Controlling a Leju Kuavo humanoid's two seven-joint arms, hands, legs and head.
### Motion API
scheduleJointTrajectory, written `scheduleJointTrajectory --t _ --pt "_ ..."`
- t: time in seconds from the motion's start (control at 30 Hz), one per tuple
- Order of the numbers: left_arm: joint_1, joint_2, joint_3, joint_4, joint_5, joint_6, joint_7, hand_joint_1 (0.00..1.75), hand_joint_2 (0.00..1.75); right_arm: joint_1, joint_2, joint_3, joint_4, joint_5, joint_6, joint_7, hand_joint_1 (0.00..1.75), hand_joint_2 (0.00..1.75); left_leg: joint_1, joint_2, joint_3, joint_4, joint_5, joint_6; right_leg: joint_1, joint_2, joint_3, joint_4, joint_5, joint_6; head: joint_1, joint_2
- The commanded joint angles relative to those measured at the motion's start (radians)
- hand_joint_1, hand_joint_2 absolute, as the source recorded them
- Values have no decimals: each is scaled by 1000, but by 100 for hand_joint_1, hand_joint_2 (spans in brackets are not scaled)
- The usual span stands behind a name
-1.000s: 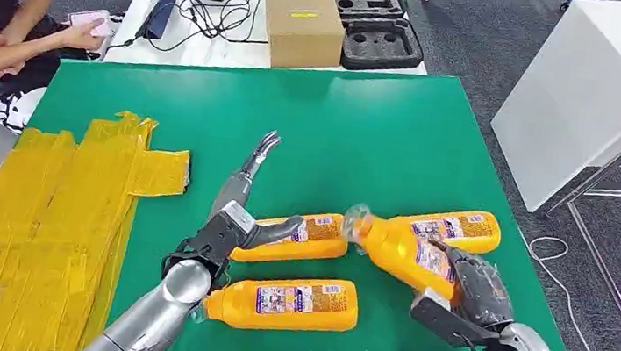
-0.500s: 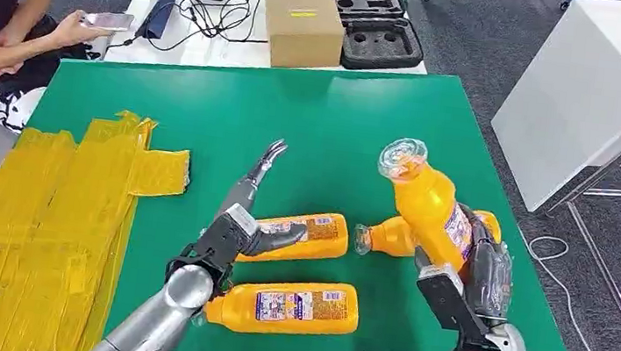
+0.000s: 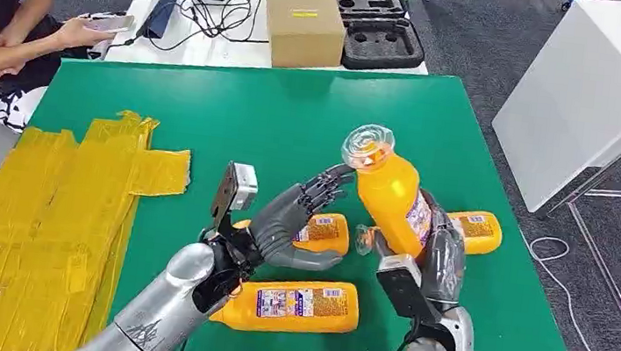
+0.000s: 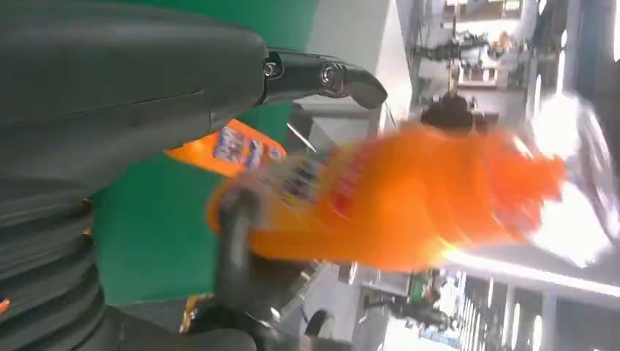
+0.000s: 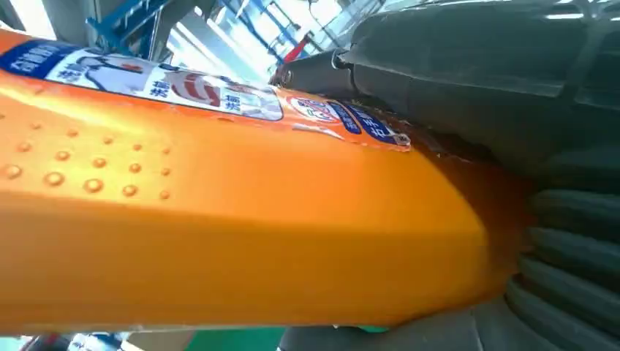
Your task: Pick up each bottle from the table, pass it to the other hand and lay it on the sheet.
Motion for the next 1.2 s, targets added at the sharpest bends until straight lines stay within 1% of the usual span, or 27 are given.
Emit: scheduleJointTrajectory --t 0.03,0.13,0.37,0.4,0.53,0.57,0.8,0.83,0.87,0.97,1.0,1.03,1.07,1.1,1.13,1.17,1.2 --pt "-69 20 -90 14 17 25 19 0 175 -63 -3 69 113 -15 -11 -4 175 175 2 0 3 0 -2 -1 2 1 3 -1 -1 -2 0 0" --pt "-69 21 -90 15 17 25 19 0 175 -63 -2 70 114 -15 -11 -4 175 175 1 0 2 0 -2 -1 2 0 3 -1 -1 -2 0 0" --pt "-98 4 -125 51 45 53 22 0 175 -115 15 178 211 9 3 -4 175 175 1 1 1 0 -1 -1 1 2 1 -1 0 -1 0 0" --pt "-99 3 -126 54 51 56 25 0 175 -121 16 188 221 9 1 -2 175 175 2 2 3 1 -2 -2 2 3 3 -1 0 -2 0 0" --pt "-107 1 -138 62 54 68 27 0 175 -138 22 231 248 11 -3 -1 175 175 1 0 2 0 -1 -1 1 1 2 -1 0 -2 0 0" --pt "-107 1 -138 62 54 68 27 0 175 -138 22 231 248 11 -3 -1 175 175 2 1 4 0 -2 -2 2 2 4 -1 -1 -2 0 0" --pt "-107 1 -138 62 54 68 27 0 175 -138 22 231 248 11 -3 -1 175 175 1 0 2 0 -1 -1 1 1 2 -1 0 -2 0 0" --pt "-107 1 -139 62 55 69 27 0 175 -138 20 233 246 11 -2 -1 175 175 2 0 4 0 -2 -2 2 1 4 -1 -1 -2 0 0" --pt "-108 1 -140 62 55 73 28 0 175 -138 19 242 243 8 2 -3 175 175 1 0 2 0 -1 -1 1 0 2 -1 -1 -2 0 0" --pt "-108 8 -142 67 63 92 25 0 175 -132 20 286 218 -64 80 -24 175 175 1 0 2 0 -1 -1 1 1 2 -1 -1 -2 0 0" --pt "-106 12 -140 66 63 102 19 0 175 -128 13 300 200 -113 129 -29 175 175 2 0 4 0 -2 -2 2 1 4 -1 -1 -3 0 0" --pt "-106 17 -139 65 64 109 16 0 175 -127 7 306 186 -160 175 -35 175 175 1 1 2 0 -2 -1 1 1 2 -1 -1 -2 0 0" --pt "-105 21 -136 65 65 113 15 0 175 -127 2 308 177 -184 197 -36 175 175 2 0 4 0 -2 -2 2 2 4 -1 -1 -3 0 0" --pt "-105 25 -134 65 67 118 13 0 175 -127 -4 305 166 -235 242 -46 175 175 1 0 2 0 -1 -1 1 1 2 0 -1 -2 0 0" --pt "-106 28 -133 67 69 122 10 0 175 -126 -11 301 153 -293 294 -64 175 175 2 0 4 1 -3 -2 2 1 4 0 -1 -3 0 0" --pt "-106 27 -132 70 70 122 9 0 175 -125 -15 300 148 -313 315 -72 175 175 1 0 2 0 -1 -1 1 1 2 0 -1 -2 0 0" --pt "-108 26 -131 75 71 121 8 0 175 -125 -23 300 136 -357 368 -85 175 175 2 -1 4 1 -2 -2 2 1 4 -1 -2 -3 0 0"
